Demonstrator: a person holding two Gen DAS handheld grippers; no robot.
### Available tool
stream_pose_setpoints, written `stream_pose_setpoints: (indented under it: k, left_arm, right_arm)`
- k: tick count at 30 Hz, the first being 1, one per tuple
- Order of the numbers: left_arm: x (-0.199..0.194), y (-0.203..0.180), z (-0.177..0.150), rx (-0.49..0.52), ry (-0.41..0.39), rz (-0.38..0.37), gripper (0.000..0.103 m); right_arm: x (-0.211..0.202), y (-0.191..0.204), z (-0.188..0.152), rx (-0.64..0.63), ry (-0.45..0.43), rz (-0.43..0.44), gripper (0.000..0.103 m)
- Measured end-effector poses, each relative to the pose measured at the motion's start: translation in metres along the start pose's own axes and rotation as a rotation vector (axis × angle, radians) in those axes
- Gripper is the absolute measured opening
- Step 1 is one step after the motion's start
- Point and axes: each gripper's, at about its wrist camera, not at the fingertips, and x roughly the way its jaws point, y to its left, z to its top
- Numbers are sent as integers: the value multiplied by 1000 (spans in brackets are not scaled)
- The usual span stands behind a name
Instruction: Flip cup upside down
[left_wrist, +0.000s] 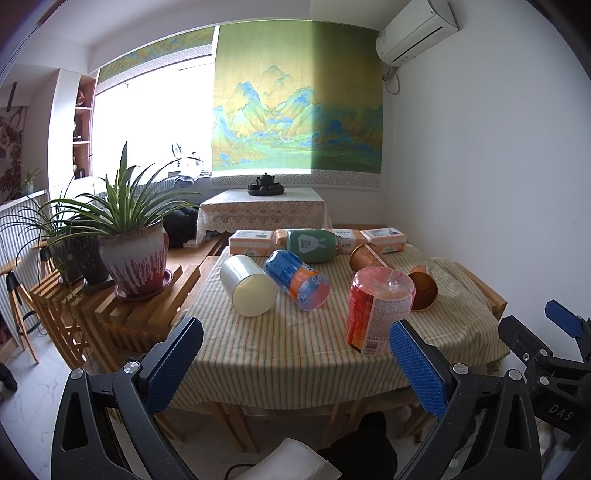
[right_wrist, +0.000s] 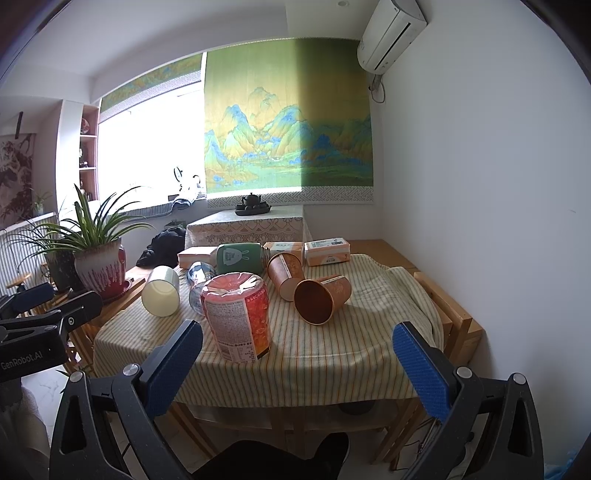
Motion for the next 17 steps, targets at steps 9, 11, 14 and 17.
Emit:
stream_pose_setpoints:
  k: [9, 11, 14, 17]
  left_arm:
    - [1, 0, 1, -2, 2, 3, 102]
    - [2, 1, 1, -3, 4, 1, 102]
    - [3, 1, 1, -2, 3, 0, 102]
    - [4, 1, -1, 1, 2, 4, 102]
  right_arm:
    - [1, -1, -3, 2, 6, -2, 102]
    - [2, -1, -4, 4, 8, -1, 102]
    - [3, -2, -5, 5, 9, -1, 102]
    - [3, -2, -5, 3, 9, -2, 102]
